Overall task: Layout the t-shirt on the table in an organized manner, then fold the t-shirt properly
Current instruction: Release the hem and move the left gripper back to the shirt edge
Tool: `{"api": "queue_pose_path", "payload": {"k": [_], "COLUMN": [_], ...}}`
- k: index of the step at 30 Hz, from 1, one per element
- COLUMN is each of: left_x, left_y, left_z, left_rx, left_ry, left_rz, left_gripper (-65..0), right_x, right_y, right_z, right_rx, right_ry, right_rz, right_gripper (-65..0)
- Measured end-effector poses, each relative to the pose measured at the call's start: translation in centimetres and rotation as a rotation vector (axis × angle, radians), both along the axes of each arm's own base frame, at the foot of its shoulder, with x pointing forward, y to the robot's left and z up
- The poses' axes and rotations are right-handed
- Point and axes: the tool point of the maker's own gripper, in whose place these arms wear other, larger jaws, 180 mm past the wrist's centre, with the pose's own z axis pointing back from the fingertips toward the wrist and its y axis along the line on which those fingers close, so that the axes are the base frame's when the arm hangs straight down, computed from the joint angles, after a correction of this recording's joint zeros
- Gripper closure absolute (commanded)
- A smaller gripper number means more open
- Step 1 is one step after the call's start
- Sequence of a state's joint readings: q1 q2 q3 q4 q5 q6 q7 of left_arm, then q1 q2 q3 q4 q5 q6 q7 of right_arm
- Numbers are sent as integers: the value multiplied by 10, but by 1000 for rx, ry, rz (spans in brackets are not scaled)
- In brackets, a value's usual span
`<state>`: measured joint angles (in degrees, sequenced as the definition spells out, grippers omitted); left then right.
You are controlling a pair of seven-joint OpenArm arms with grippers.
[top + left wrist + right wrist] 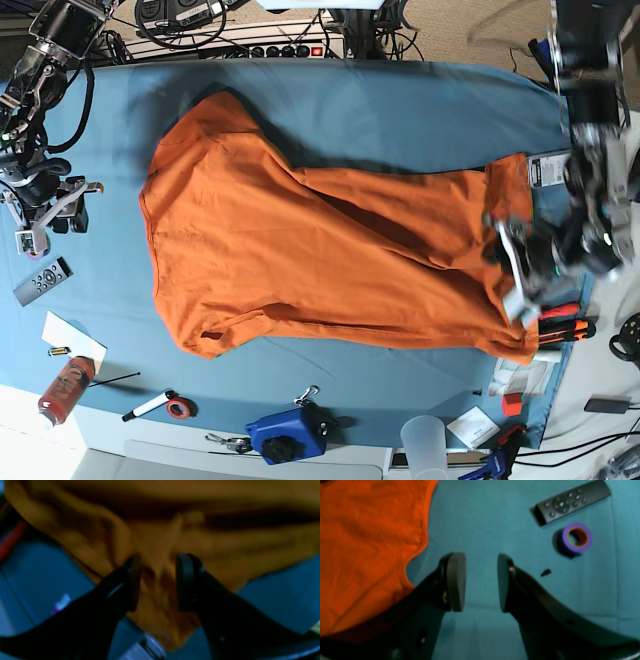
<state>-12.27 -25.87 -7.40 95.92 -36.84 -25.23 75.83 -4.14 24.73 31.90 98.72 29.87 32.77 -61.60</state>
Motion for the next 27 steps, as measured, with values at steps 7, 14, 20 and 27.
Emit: {"api": "queue_pose_path", "payload": {"k": [7, 14, 20, 27], "left_x": [-66, -107, -121, -112], "left_y": [11, -16, 1, 17], "left_z": [-24, -32, -62, -66], "left_rx": [172, 135, 268, 317], "left_ry": [20, -53, -60, -94], "left_rz": [59, 68, 132, 198], "left_gripper": [-221, -221, -277, -295], "right_x": [-2, -3, -3, -3], "right_y": [-1, -1, -1, -1], "right_z": [-3, -3, -3, -3], "right_rx": [-1, -1, -1, -1], "right_ry": [19, 24, 24, 24], "right_rz": [-3, -3, -3, -3], "right_gripper": [-215, -215, -215, -215]}}
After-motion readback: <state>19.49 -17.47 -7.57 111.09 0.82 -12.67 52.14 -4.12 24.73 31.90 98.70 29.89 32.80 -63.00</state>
